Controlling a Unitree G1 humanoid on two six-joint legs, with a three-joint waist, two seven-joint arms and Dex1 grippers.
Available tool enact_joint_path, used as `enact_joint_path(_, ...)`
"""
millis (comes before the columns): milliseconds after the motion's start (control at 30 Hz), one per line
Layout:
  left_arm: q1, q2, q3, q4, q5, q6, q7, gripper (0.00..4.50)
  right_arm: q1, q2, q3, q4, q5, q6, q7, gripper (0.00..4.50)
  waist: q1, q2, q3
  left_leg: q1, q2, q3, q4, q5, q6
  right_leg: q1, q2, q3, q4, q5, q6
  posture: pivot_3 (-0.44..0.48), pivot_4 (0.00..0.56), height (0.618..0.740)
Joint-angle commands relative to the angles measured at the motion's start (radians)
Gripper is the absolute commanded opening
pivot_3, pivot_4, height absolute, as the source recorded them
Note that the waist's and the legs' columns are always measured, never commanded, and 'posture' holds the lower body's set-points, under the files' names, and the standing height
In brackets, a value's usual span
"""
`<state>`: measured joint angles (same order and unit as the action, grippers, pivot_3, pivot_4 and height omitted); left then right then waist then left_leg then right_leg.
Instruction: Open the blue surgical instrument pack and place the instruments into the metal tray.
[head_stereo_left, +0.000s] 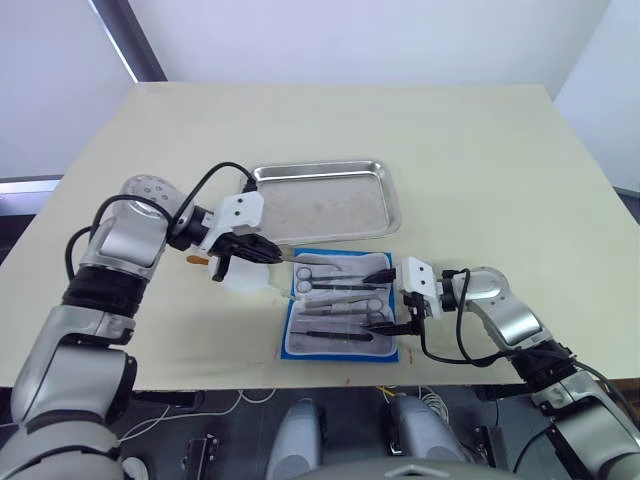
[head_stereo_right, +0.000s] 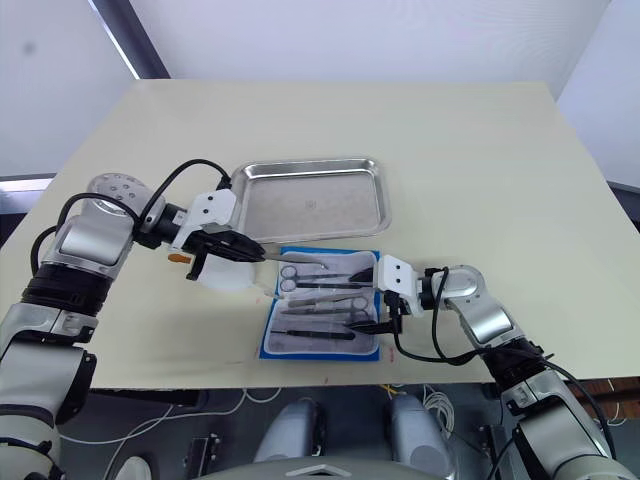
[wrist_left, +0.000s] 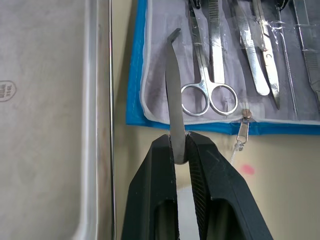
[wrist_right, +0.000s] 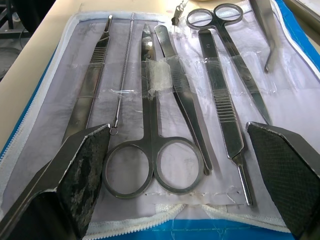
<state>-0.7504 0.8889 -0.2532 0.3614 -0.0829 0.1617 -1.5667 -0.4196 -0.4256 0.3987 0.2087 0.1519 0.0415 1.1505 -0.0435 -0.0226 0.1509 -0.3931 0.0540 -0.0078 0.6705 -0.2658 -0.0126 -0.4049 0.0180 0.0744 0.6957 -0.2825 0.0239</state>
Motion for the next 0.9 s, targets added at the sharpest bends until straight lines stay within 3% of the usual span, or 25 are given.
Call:
enact_joint_path(33,0.009,0.044,0.039,-0.041,-0.03,0.011,-0.042,0.08,0.066,-0.026,0.082,0.109,-0.112,0.076,-0.016,4.5,0.0,0.0,0.0,0.0,0.0,0.0,0.0,0.0,0.0,0.0,0.0,0.0,0.0,0.0,0.0,0.0,0.15,0.74)
enact_joint_path(367,0.074,0.098,0.116,-0.141,-0.131,0.086,-0.029,0.08,0.068,-0.028,0.084,0.113,-0.113,0.066,-0.014,4.5,0.0,-0.001,-0.001,0.001,0.0,0.0,0.0,0.0,0.0,0.0,0.0,0.0,0.0,0.0,-0.001,0.0,0.15,0.74)
enact_joint_path(533,0.121,0.089,0.206,-0.219,-0.215,0.202,0.058,0.08,0.07,-0.031,0.085,0.111,-0.112,0.064,-0.009,4.5,0.0,-0.001,-0.001,0.001,0.001,0.0,0.0,0.0,0.0,0.001,0.0,0.0,0.0,0.0,-0.001,0.0,0.15,0.74)
enact_joint_path(733,0.187,-0.011,0.343,-0.367,-0.286,0.422,0.358,0.08,0.074,-0.037,0.084,0.108,-0.111,0.061,-0.004,4.5,0.001,-0.001,-0.001,0.001,0.001,0.0,-0.001,0.0,0.0,0.001,-0.001,0.0,0.0,-0.001,0.0,0.0,0.15,0.74)
enact_joint_path(900,0.225,-0.18,0.454,-0.523,-0.274,0.604,0.743,0.08,0.074,-0.045,0.083,0.111,-0.111,0.057,0.003,4.5,0.003,-0.002,-0.001,0.004,0.001,-0.001,-0.001,0.0,0.0,0.005,-0.001,-0.001,-0.001,0.0,0.0,0.0,0.15,0.74)
